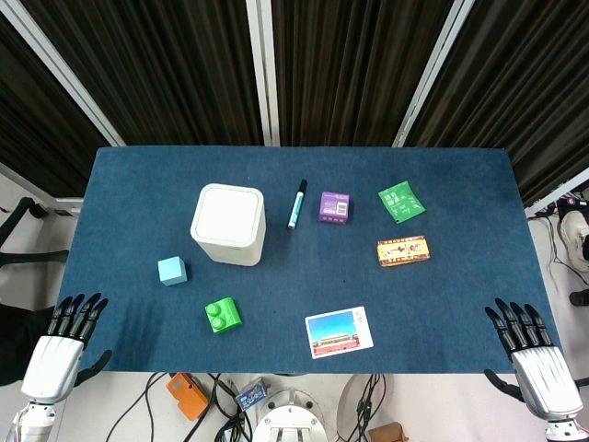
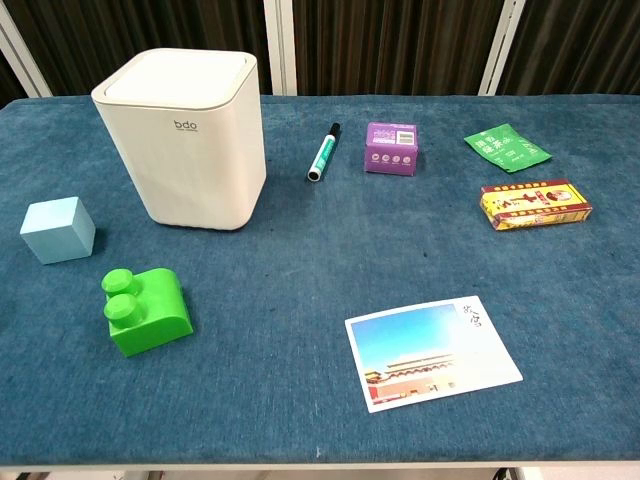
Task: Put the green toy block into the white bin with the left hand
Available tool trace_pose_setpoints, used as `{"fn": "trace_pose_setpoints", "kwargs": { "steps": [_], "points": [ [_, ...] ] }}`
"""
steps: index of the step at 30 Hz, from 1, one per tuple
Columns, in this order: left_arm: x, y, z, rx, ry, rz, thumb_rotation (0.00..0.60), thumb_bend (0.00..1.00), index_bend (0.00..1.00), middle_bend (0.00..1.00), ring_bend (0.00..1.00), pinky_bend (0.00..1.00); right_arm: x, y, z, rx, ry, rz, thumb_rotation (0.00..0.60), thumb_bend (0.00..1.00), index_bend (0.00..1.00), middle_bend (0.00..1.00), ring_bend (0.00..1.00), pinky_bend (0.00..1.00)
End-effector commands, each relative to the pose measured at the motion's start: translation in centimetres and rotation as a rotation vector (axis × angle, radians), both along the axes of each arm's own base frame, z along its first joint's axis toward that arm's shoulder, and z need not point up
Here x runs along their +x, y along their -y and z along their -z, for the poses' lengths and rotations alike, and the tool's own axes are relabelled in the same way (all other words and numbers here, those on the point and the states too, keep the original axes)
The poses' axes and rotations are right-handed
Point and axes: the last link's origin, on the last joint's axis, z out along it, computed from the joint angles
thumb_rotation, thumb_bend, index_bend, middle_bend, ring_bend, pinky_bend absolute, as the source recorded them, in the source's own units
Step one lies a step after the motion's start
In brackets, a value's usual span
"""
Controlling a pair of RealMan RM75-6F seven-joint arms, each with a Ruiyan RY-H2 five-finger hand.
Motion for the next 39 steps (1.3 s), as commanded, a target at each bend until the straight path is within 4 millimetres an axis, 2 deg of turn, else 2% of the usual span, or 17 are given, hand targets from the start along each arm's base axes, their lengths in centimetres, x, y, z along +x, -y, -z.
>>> {"fn": "trace_pose_setpoints", "kwargs": {
  "steps": [1, 5, 8, 10, 11, 14, 17, 20, 23, 29, 39],
  "points": [
    [0.0, 0.0, 0.0, -0.007, 0.002, 0.002, 0.600, 0.18, 0.00, 0.04, 0.00, 0.03, 0.0, 0.0, 0.0, 0.000, 0.000, 0.000, 0.600, 0.25, 0.00, 0.00, 0.00, 0.00],
    [0.8, -0.7, 0.1, -0.014, 0.053, 0.060, 0.600, 0.18, 0.00, 0.04, 0.00, 0.03, 0.0, 0.1, 0.0, -0.003, -0.001, 0.003, 0.600, 0.25, 0.00, 0.00, 0.00, 0.00],
    [2.6, -2.7, 0.2, -0.024, 0.145, 0.157, 0.600, 0.19, 0.00, 0.05, 0.00, 0.03, 0.0, 0.2, 0.1, -0.004, -0.004, 0.008, 0.600, 0.25, 0.00, 0.00, 0.00, 0.00],
    [4.9, -5.0, 0.0, -0.024, 0.188, 0.236, 0.600, 0.24, 0.00, 0.07, 0.00, 0.03, 0.0, 0.3, 0.3, 0.006, -0.009, 0.011, 0.600, 0.25, 0.00, 0.00, 0.00, 0.00],
    [6.6, -6.8, -0.2, -0.005, 0.189, 0.289, 0.600, 0.26, 0.00, 0.08, 0.00, 0.03, 0.0, 0.4, 0.4, 0.010, -0.012, 0.011, 0.600, 0.25, 0.00, 0.00, 0.00, 0.00],
    [10.3, -10.7, -0.1, 0.027, 0.168, 0.354, 0.600, 0.32, 0.00, 0.11, 0.00, 0.02, 0.0, 0.7, 0.6, 0.011, -0.018, 0.017, 0.600, 0.25, 0.00, 0.00, 0.00, 0.00],
    [12.8, -13.7, 0.7, -0.012, 0.177, 0.321, 0.600, 0.34, 0.00, 0.12, 0.00, 0.01, -0.1, 0.9, 0.5, 0.008, -0.016, 0.026, 0.600, 0.25, 0.00, 0.00, 0.00, 0.00],
    [14.6, -15.8, 1.6, -0.045, 0.170, 0.293, 0.600, 0.35, 0.00, 0.14, 0.00, 0.00, -0.1, 1.0, 0.3, 0.004, -0.011, 0.031, 0.600, 0.25, 0.00, 0.00, 0.00, 0.00],
    [15.8, -16.7, 2.8, -0.074, 0.149, 0.278, 0.600, 0.35, 0.00, 0.17, 0.00, 0.00, -0.2, 1.2, 0.1, 0.001, -0.010, 0.033, 0.600, 0.25, 0.00, 0.00, 0.00, 0.00],
    [17.0, -17.1, 4.8, -0.109, 0.095, 0.257, 0.600, 0.35, 0.00, 0.20, 0.00, 0.00, -0.3, 1.2, -0.1, 0.000, -0.003, 0.032, 0.600, 0.25, 0.00, 0.00, 0.00, 0.00],
    [17.6, -17.2, 6.5, -0.120, 0.052, 0.246, 0.600, 0.35, 0.00, 0.20, 0.00, 0.00, -0.2, 0.9, -0.2, -0.003, 0.000, 0.020, 0.600, 0.25, 0.00, 0.00, 0.00, 0.00]
  ]
}}
